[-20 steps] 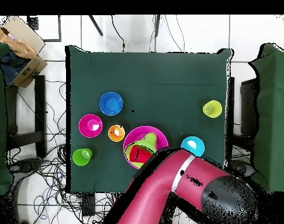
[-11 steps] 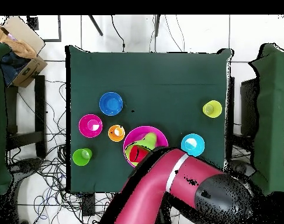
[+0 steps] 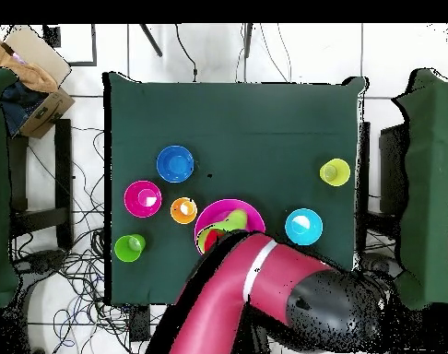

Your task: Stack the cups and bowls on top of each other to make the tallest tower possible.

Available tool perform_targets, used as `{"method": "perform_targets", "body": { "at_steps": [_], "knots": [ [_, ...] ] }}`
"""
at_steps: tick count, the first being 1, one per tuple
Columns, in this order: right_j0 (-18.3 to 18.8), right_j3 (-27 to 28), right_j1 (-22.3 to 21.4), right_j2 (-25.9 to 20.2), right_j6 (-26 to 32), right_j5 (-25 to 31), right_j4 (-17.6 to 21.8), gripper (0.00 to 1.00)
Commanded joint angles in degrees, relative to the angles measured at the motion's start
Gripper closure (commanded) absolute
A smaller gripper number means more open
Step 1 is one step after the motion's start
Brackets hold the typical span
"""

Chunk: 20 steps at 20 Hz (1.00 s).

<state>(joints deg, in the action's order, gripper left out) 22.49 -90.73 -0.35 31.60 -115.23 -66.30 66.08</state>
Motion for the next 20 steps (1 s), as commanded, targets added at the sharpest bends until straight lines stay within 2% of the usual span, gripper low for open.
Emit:
{"method": "perform_targets", "body": {
  "at_steps": [1, 6, 12, 15, 20],
  "knots": [
    [-6.1, 7.1, 0.0, -2.8, -19.7, 13.2, 8.2, 0.0],
    [-13.2, 6.9, -2.0, 2.9, -33.1, 14.7, 16.9, 0.0],
    [-17.7, 7.8, -1.3, 7.9, -40.6, 14.5, 21.6, 0.0],
    [-18.4, 7.9, -1.2, 8.9, -41.6, 14.0, 22.4, 0.0],
    [-16.8, 7.6, -1.4, 8.2, -37.9, 14.4, 21.0, 0.0]
  ]
}}
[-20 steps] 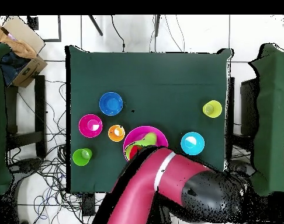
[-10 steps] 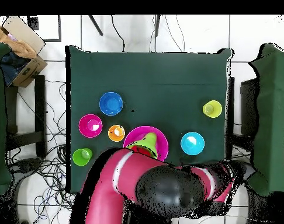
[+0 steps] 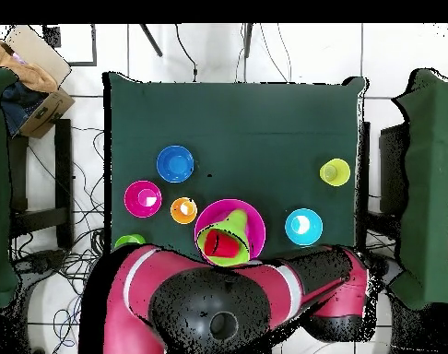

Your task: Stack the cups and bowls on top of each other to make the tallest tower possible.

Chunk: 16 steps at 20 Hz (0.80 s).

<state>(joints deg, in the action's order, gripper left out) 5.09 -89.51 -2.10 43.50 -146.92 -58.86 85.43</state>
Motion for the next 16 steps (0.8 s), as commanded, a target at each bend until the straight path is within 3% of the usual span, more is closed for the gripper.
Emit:
{"method": "perform_targets", "body": {
  "at_steps": [1, 6, 16],
  "knots": [
    [0.7, 6.4, 0.3, -3.6, -6.1, 6.9, 1.5, 0.0],
    [0.5, 7.5, 0.0, -3.0, -6.8, 7.8, 0.3, 0.0],
    [2.8, 8.9, -2.8, -3.8, -6.0, 3.6, 0.4, 0.0]
  ]
}}
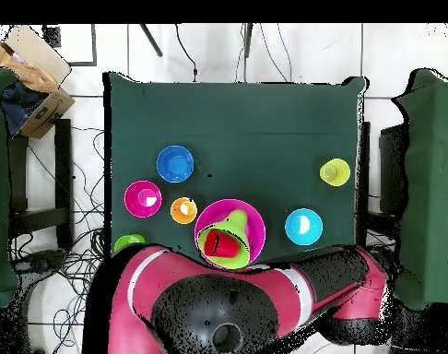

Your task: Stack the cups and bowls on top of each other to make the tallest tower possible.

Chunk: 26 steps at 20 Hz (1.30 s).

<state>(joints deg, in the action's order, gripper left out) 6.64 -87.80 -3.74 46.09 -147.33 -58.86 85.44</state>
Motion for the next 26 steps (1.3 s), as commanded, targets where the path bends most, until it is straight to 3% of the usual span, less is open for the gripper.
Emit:
{"method": "perform_targets", "body": {
  "at_steps": [1, 5, 9, 14, 19, 23, 26],
  "knots": [
    [1.0, 7.4, -1.0, -6.4, -5.8, 4.4, 0.2, 0.0],
    [-0.7, 8.3, 0.2, -6.8, -9.2, 8.0, -1.7, 0.0],
    [-6.1, 11.0, 4.2, -3.9, -24.8, 12.9, -0.1, 0.0],
    [-10.4, 14.6, 7.6, 0.4, -40.0, 10.4, 4.9, 0.0],
    [-11.2, 15.3, 6.6, 0.9, -40.0, 8.1, 5.0, 0.0],
    [-11.6, 15.4, 4.1, 0.7, -35.7, 4.0, 7.3, 0.0],
    [-13.1, 16.8, 3.9, 1.9, -39.8, 1.1, 10.3, 0.0]
  ]
}}
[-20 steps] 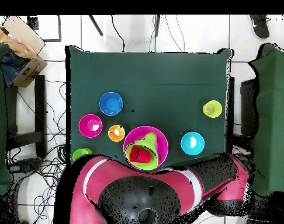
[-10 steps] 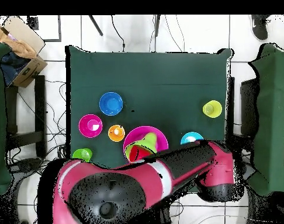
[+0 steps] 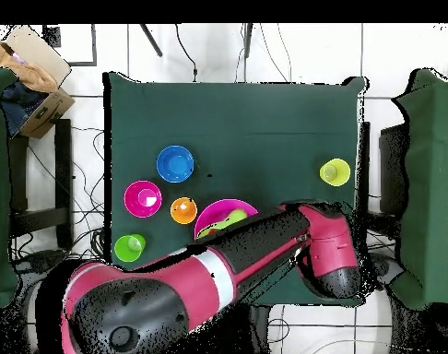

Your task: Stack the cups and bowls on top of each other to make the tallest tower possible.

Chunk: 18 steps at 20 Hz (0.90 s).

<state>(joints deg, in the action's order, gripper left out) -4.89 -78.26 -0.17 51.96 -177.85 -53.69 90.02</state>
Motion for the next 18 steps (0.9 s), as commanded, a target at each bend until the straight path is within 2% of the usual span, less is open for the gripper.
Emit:
{"method": "perform_targets", "body": {
  "at_steps": [1, 5, 10, 14, 16, 18],
  "knots": [
    [-2.1, 7.7, 0.6, -3.6, -10.3, -4.2, 6.4, 0.0],
    [-3.2, 8.2, 1.0, -3.1, -10.5, -4.3, 7.8, 0.0],
    [-1.6, 7.0, 0.2, -5.1, -5.9, -2.7, 6.2, 0.0],
    [-1.6, 7.3, 1.1, -4.7, -7.3, -2.6, 6.7, 0.0],
    [-2.2, 7.7, 2.7, -4.1, -8.8, -1.4, 7.0, 0.0],
    [-1.9, 7.4, 3.8, -4.8, -7.9, 0.9, 5.8, 0.0]
  ]
}}
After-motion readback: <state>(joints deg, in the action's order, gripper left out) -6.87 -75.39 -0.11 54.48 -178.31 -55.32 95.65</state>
